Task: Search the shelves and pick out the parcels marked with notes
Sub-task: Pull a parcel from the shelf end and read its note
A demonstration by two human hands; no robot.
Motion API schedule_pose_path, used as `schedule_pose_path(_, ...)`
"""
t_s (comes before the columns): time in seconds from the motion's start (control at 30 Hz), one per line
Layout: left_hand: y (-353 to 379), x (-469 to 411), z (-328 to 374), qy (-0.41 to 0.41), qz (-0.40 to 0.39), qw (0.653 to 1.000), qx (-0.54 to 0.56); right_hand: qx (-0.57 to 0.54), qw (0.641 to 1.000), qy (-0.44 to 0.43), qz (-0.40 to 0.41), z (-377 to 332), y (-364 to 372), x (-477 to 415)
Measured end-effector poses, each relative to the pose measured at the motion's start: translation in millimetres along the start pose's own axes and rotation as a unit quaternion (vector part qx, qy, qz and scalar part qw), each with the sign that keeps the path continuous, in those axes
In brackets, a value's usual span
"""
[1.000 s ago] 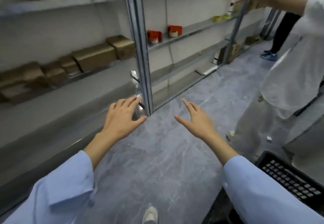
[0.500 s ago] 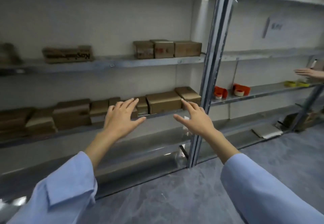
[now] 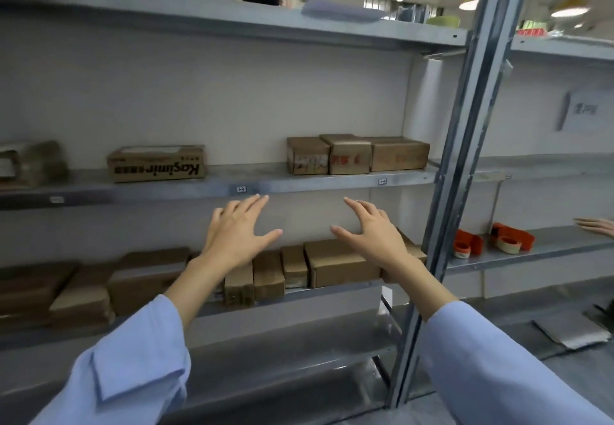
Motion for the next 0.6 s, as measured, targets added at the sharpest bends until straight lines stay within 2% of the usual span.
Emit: schedule_pose_path(0.6,100,-170,6,-0.063,0.064,0.996,-0.016,-0.01,0.987,-0.152,0.052,31,80,-232)
Point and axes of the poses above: each hand's wrist, its own x-axis away from the middle knuckle, its own y-axis out of the palm, z = x × y, the point moved 8 cm from there along -x, towards the middle knuckle, and after that the axes turned 15 degrees about z, right-handed, at the moved point
